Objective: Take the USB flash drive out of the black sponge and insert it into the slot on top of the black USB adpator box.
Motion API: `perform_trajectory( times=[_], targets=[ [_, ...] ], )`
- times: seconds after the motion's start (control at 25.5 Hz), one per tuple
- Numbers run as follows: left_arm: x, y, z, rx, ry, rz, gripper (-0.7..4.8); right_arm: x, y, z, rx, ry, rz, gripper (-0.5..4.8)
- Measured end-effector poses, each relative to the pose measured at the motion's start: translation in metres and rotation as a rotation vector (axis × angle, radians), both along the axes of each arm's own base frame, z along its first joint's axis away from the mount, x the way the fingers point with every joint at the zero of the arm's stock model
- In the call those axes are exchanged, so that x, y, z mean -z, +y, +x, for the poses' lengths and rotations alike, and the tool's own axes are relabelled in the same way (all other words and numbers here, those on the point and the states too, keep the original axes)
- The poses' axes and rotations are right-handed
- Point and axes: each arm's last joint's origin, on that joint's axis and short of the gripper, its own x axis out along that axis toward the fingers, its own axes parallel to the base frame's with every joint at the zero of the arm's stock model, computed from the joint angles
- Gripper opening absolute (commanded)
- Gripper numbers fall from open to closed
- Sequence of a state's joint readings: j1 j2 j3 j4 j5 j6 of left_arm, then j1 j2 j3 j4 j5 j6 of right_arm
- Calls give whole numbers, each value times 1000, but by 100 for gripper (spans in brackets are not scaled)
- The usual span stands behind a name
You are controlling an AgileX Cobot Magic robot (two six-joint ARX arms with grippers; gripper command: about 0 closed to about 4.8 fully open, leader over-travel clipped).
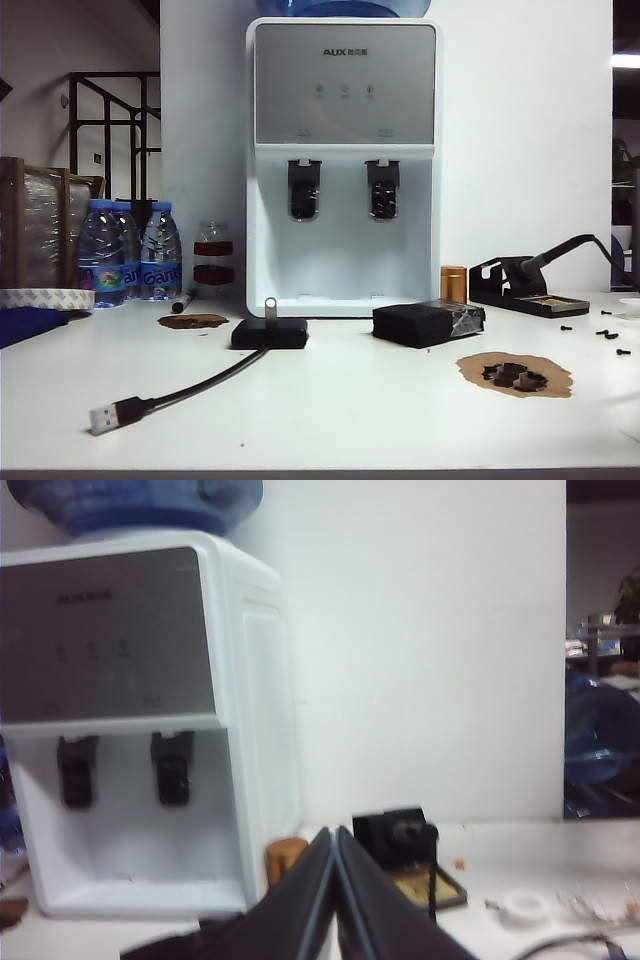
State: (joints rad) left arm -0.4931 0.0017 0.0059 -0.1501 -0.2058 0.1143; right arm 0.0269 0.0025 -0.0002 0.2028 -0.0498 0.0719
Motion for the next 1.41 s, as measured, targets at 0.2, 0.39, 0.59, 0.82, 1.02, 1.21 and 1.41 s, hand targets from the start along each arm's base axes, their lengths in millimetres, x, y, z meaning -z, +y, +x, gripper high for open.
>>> perform_trajectory(
  times=[0.2, 0.39, 0.59, 0.82, 1.02, 1.21, 1.41],
  targets=[
    [0, 12, 5, -106, 2, 9, -5, 12, 0, 2, -5, 129, 16, -1],
    [1, 20, 7, -174, 7, 2, -5, 34, 0, 1, -3, 354, 26, -1],
    [1, 27, 8, -251, 8, 3, -5, 33, 0, 1, -4, 350, 27, -1],
    [1, 36, 9, -336, 8, 2, -5, 33, 0, 1, -4, 350, 27, -1],
    [1, 36, 9, -335, 8, 2, -5, 33, 0, 1, -4, 350, 27, -1],
    [1, 36, 9, -335, 7, 1, -5, 33, 0, 1, -4, 350, 27, -1],
    [0, 36, 9, -335, 6, 1, -5, 33, 0, 1, -4, 350, 27, -1]
  ],
)
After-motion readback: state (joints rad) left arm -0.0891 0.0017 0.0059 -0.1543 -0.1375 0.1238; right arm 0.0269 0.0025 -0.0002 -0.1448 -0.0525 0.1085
